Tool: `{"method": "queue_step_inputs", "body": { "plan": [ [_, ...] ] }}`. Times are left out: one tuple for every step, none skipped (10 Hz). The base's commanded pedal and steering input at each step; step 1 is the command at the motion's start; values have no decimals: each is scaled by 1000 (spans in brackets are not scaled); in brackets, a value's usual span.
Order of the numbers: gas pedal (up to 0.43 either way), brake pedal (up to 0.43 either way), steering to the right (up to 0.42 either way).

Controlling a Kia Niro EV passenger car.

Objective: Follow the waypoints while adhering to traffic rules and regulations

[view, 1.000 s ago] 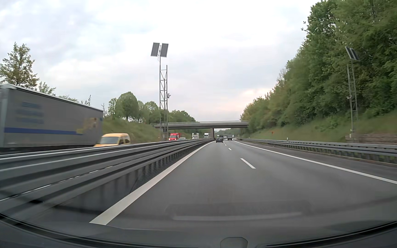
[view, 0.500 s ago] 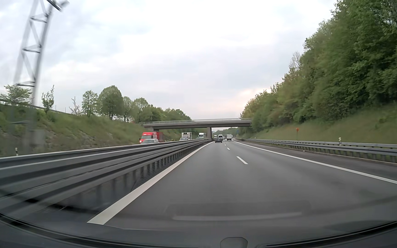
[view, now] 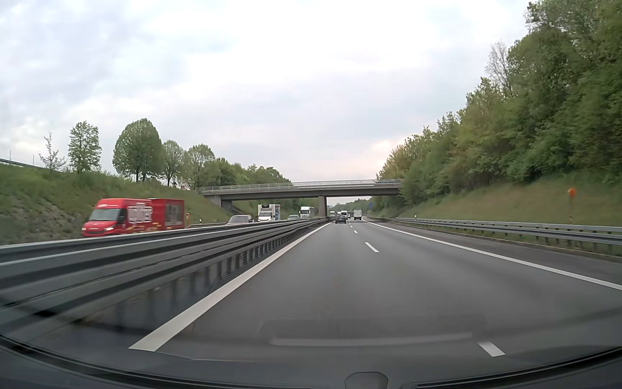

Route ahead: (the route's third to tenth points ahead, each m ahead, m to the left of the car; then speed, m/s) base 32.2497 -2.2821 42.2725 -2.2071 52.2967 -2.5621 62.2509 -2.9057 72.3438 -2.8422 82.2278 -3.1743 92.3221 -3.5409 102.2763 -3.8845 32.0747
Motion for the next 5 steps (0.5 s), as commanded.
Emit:
{"method": "queue_step_inputs", "body": {
  "plan": [
    [169,0,3],
    [169,0,2],
    [169,0,2],
    [169,0,2],
    [169,0,2]
  ]
}}
